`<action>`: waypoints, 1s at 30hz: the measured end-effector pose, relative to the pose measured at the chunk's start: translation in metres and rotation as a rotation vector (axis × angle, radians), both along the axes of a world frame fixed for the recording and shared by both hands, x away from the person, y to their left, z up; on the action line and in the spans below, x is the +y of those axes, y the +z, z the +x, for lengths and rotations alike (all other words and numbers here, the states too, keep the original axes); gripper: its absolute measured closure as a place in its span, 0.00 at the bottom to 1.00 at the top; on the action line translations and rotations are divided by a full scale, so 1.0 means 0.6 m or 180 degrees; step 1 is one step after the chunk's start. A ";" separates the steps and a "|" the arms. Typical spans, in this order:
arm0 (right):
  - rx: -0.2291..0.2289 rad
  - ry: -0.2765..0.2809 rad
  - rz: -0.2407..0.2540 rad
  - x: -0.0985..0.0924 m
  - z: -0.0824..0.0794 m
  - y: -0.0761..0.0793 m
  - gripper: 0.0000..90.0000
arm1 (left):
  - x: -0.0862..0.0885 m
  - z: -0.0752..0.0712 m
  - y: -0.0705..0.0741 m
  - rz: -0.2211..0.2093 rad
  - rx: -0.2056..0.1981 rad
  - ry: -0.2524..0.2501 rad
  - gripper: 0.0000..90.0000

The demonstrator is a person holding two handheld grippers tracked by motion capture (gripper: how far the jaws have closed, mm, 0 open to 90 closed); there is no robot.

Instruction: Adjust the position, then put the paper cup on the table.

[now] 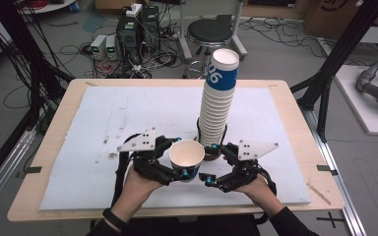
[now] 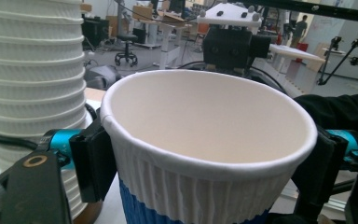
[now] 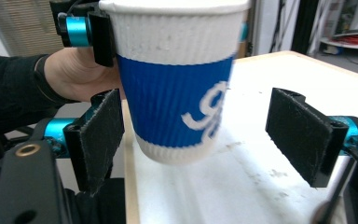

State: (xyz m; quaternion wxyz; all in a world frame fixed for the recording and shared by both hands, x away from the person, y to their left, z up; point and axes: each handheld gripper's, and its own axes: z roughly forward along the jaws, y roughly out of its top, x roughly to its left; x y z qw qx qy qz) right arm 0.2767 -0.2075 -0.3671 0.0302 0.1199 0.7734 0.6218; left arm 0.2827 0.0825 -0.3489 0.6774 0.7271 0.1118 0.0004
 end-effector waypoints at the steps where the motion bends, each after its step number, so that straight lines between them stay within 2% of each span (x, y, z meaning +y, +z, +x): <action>1: -0.0002 -0.0020 0.0011 -0.005 0.001 0.001 0.22 | 0.002 0.001 0.000 0.0008 -0.0002 0.0004 0.24; 11: -0.0078 -0.0309 -0.0002 -0.052 0.014 0.003 0.22 | 0.023 0.006 -0.005 0.0202 -0.0143 0.0124 0.24; 19: -0.0091 -0.0504 0.0057 -0.084 0.021 0.006 0.22 | 0.035 0.006 -0.005 0.0095 -0.0125 0.0135 0.24; 30: -0.0094 -0.0547 0.0080 -0.094 0.023 0.008 0.22 | 0.029 0.007 -0.005 0.0076 -0.0119 0.0086 0.24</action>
